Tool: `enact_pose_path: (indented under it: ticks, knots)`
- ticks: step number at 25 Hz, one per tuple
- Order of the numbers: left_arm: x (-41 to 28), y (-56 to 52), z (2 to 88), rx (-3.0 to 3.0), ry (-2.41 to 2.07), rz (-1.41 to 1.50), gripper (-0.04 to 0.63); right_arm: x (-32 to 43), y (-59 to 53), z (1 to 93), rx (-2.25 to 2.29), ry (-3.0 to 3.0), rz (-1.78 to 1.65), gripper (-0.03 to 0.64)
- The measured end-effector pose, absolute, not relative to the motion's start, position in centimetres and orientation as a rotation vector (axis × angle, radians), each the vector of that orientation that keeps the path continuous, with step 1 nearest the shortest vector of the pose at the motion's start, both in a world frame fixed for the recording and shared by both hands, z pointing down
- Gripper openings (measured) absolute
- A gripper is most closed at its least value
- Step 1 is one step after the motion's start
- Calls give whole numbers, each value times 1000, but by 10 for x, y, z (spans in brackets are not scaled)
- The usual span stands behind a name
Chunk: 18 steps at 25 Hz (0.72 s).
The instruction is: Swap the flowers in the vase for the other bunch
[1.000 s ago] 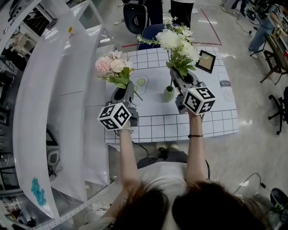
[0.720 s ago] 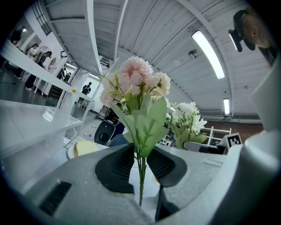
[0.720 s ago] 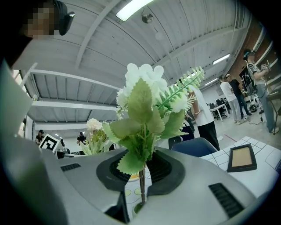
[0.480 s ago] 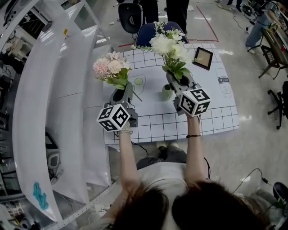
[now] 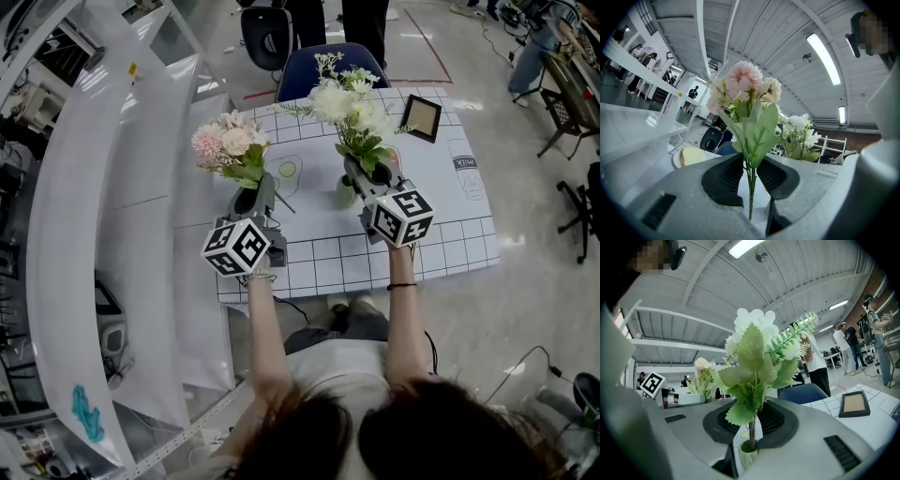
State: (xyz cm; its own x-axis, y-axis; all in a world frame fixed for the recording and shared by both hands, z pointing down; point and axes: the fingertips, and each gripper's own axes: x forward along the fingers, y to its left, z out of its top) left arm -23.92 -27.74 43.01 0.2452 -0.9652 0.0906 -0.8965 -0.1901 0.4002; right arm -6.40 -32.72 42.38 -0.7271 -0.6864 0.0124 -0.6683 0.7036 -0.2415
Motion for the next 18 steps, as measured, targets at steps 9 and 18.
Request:
enact_pose_path:
  ticks: [9,18]
  knots:
    - [-241,-274,435,2143,-1698,-262,86,-64,-322,434,-1157,2846,-321,60]
    - [-241,-271,437,2143,-1688,-265,86,-64,-317,443,-1174,2860,-306,60]
